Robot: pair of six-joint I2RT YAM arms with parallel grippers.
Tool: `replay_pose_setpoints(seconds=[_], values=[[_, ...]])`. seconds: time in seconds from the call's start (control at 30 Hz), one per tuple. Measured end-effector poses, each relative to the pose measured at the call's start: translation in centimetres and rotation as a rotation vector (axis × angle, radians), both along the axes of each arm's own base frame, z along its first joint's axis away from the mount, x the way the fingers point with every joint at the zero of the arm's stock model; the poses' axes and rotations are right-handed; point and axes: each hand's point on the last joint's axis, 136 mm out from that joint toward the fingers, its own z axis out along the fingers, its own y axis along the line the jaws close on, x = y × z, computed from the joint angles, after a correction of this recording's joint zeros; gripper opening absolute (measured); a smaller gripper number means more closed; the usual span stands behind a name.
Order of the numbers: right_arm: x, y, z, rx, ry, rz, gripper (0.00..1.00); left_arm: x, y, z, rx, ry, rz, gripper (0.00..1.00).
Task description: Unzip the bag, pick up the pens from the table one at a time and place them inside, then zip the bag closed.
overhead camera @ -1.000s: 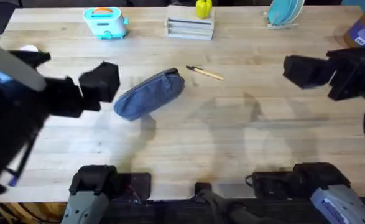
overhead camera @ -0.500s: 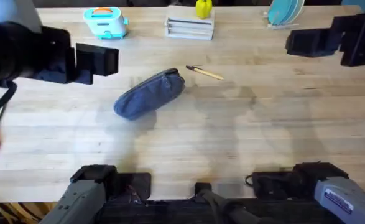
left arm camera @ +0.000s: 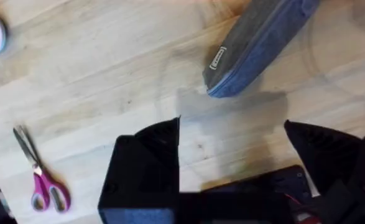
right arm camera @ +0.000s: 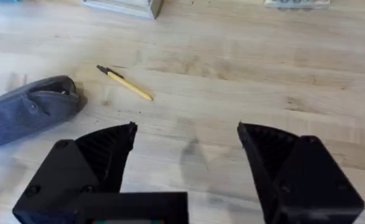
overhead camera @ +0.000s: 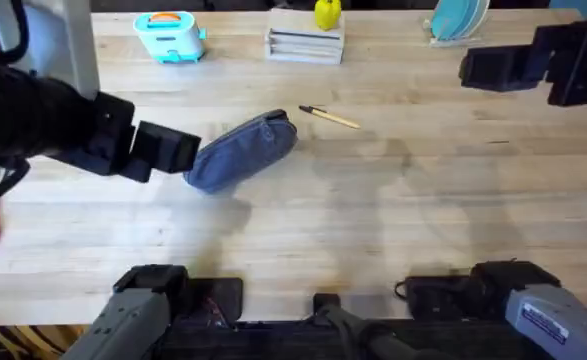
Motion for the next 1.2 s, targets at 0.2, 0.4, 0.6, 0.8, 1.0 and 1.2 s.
replay_pose_setpoints(seconds=[0.2,0.4,0.6,0.8,1.0,1.2], values=[[0.0,0.0,0.0,0.0,0.0,0.0,0.996,0.8,-1.0,-2.4,0.0,-0.005,-0.115,0.994],[0.0,0.0,0.0,0.0,0.0,0.0,0.996,1.3,-1.1,-4.0,0.001,0.005,-0.133,0.994],[0.0,0.0,0.0,-0.001,-0.001,0.0,0.996,1.5,-1.2,-4.9,-0.005,0.049,-0.138,0.994],[0.1,0.0,-0.1,0.0,0.004,0.0,0.997,1.8,-1.7,-6.2,-0.033,0.076,-0.157,0.993],[1.0,0.0,-1.4,-0.001,0.058,0.0,0.996,1.8,-2.4,-10.8,-0.071,0.161,-0.194,0.992],[1.7,0.0,-2.7,-0.001,0.108,0.0,0.996,2.5,-2.4,-13.5,-0.064,0.185,-0.211,0.993]])
